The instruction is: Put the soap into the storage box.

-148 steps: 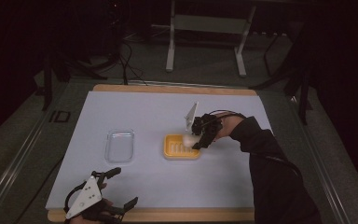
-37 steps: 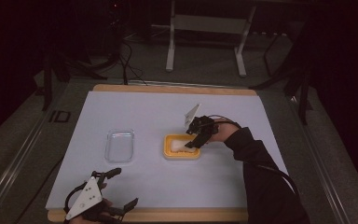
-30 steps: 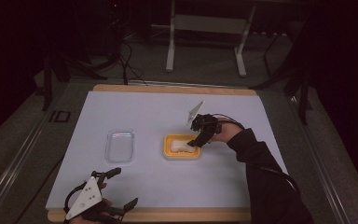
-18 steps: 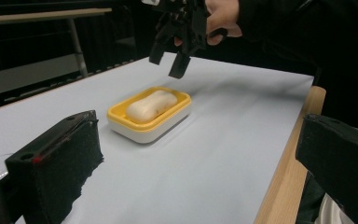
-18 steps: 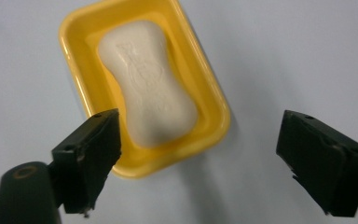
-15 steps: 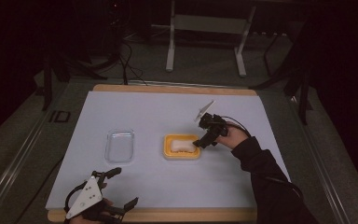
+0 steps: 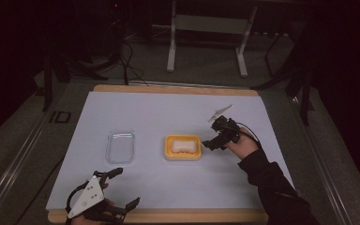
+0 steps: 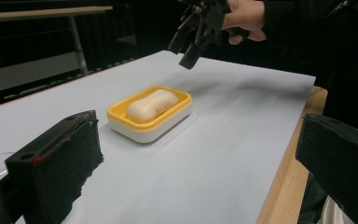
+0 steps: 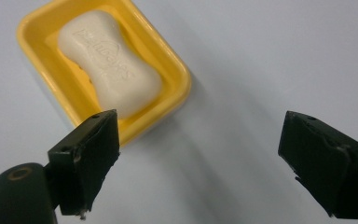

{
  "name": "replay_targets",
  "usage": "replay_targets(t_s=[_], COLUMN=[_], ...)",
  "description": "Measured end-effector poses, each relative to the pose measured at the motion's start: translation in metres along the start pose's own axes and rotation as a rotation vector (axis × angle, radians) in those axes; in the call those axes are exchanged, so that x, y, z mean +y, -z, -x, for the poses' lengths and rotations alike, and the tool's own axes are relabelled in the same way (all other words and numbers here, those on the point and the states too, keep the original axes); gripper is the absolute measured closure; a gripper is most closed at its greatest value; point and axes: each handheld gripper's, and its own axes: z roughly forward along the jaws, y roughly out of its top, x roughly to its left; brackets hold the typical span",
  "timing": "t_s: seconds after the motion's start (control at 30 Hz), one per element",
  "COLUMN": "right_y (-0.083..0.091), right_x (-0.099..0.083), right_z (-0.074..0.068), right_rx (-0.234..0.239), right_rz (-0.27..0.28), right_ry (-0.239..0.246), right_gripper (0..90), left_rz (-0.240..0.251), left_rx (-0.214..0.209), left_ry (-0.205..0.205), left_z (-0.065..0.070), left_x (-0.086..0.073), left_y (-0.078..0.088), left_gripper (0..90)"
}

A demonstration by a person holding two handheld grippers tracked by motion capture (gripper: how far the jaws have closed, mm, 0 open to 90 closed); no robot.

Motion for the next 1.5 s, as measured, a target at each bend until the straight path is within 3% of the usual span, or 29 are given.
replay_targets(t_s=[0.13, 0.23, 0.47, 0.7, 1.03, 1.17, 1.3, 1.37, 1.5], right_y=[0.002, 0.004, 0.01, 0.018, 0.022, 0.023, 0.025, 0.03, 0.037], right_x=[-0.009, -0.017, -0.033, -0.053, -0.071, -0.081, -0.085, -0.092, -0.1], right_z=[-0.001, -0.003, -0.004, -0.008, -0.013, -0.017, -0.019, -0.02, -0.021], right_rx=[-0.013, -0.048, -0.068, -0.126, -0.127, -0.141, -0.158, -0.184, -0.186], right_rz=[0.008, 0.016, 0.043, 0.098, 0.133, 0.158, 0.175, 0.211, 0.261], right_ry=[-0.04, -0.05, -0.086, -0.12, -0.165, -0.197, -0.199, -0.218, -0.247], right_gripper=[12.9, 13.0, 13.0, 13.0, 13.2, 13.3, 13.3, 13.4, 13.4], left_rz=[0.0, -0.001, -0.001, -0.004, -0.003, -0.001, -0.002, -0.001, -0.002], left_rx=[-0.002, -0.001, 0.001, 0.001, -0.002, -0.004, -0.005, -0.006, -0.007], left_ry=[0.001, 0.001, 0.002, -0.001, -0.003, -0.003, -0.007, -0.006, -0.007], left_z=[0.0, -0.001, -0.001, -0.001, 0.0, -0.001, 0.0, 0.0, 0.0], left_x=[0.0, 0.0, 0.0, 0.0, 0.001, 0.001, 0.001, 0.001, 0.001], left_y=[-0.001, -0.001, -0.001, -0.002, -0.003, -0.003, -0.003, -0.003, -0.003], left_gripper=[0.4, 0.4, 0.4, 0.4, 0.4, 0.4, 0.4, 0.4, 0.4])
